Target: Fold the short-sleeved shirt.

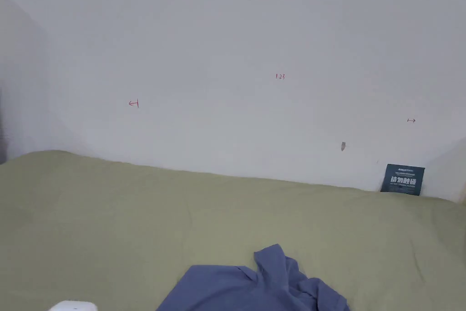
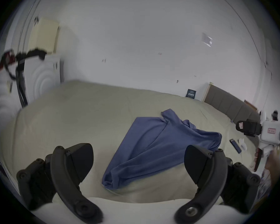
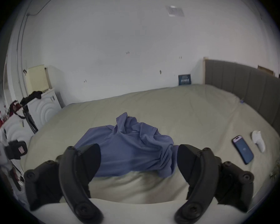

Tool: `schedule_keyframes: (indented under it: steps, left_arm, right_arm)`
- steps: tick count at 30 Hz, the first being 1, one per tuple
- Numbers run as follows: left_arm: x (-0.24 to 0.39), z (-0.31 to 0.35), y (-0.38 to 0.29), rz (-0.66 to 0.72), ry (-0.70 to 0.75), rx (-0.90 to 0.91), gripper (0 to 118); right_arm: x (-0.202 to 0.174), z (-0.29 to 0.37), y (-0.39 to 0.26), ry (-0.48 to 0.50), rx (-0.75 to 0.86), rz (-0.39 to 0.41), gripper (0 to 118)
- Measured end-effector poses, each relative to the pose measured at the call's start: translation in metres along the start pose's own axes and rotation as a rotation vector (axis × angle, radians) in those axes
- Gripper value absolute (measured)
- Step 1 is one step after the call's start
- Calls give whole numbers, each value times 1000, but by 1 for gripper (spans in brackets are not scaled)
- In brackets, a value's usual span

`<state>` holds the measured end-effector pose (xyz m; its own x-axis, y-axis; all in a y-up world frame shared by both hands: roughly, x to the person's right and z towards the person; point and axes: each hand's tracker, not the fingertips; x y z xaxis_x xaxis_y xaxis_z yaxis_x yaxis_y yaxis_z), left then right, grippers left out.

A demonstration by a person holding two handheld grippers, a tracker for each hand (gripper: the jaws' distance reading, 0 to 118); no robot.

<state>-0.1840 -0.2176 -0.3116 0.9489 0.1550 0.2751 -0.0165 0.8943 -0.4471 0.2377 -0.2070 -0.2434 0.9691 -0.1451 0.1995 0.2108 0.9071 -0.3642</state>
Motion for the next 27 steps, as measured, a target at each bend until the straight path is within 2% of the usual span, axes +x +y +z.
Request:
schedule_keyframes:
  steps: [1, 2, 3, 4, 5, 6, 8, 10, 13, 17, 19, 20, 21, 22, 23, 25, 27]
  left_arm:
    - [14, 6, -4, -41, 18, 18, 114]
    - [27, 12, -10, -82, 45, 40, 109]
    - [38, 16, -16, -121, 44, 53, 94]
    - [50, 20, -24, -156, 66, 61, 63]
    - [59, 24, -34, -172, 99, 54, 7]
    - [65, 29, -45, -170, 108, 58, 0]
    - [68, 41, -65, -103, 27, 40, 0]
    - [75, 51, -88, -109, 77, 8, 0]
    - [75, 58, -115, -129, 74, -59, 0]
    - [64, 57, -122, -79, 91, -119, 0]
    - [54, 52, -115, -62, 106, -118, 0]
    - [49, 46, -109, -56, 123, -109, 16]
    - [41, 40, -103, -52, 137, -92, 48]
    - [32, 31, -96, -53, 126, -92, 89]
    - [22, 18, -88, -44, 134, -109, 118]
    - [4, -6, -83, -12, 131, -152, 118]
    - [-16, -38, -79, 18, 162, -153, 118]
  right_arm:
    - [-12, 11, -9, -16, 19, 14, 98]
    - [-20, 23, -18, -29, 42, 31, 82]
    - [-27, 32, -28, -50, 37, 52, 56]
    - [-36, 40, -39, -79, 20, 70, 18]
    - [-45, 46, -51, -61, -1, 77, 1]
    - [-49, 57, -63, -65, 18, 73, 1]
    - [-58, 76, -88, -35, 9, 75, 1]
    - [-68, 91, -110, -10, -14, 114, 1]
    - [-74, 101, -134, 1, -43, 151, 1]
    - [-72, 97, -136, 25, -89, 94, 1]
    - [-72, 92, -132, 10, -84, 104, 1]
    - [-70, 89, -128, 10, -84, 111, 1]
    - [-67, 87, -123, 13, -83, 111, 1]
    - [-65, 85, -118, 17, -80, 104, 1]
    - [-62, 82, -113, 18, -79, 91, 1]
    - [-57, 79, -105, 29, -67, 53, 1]
    - [-54, 77, -98, 34, -61, 52, 1]
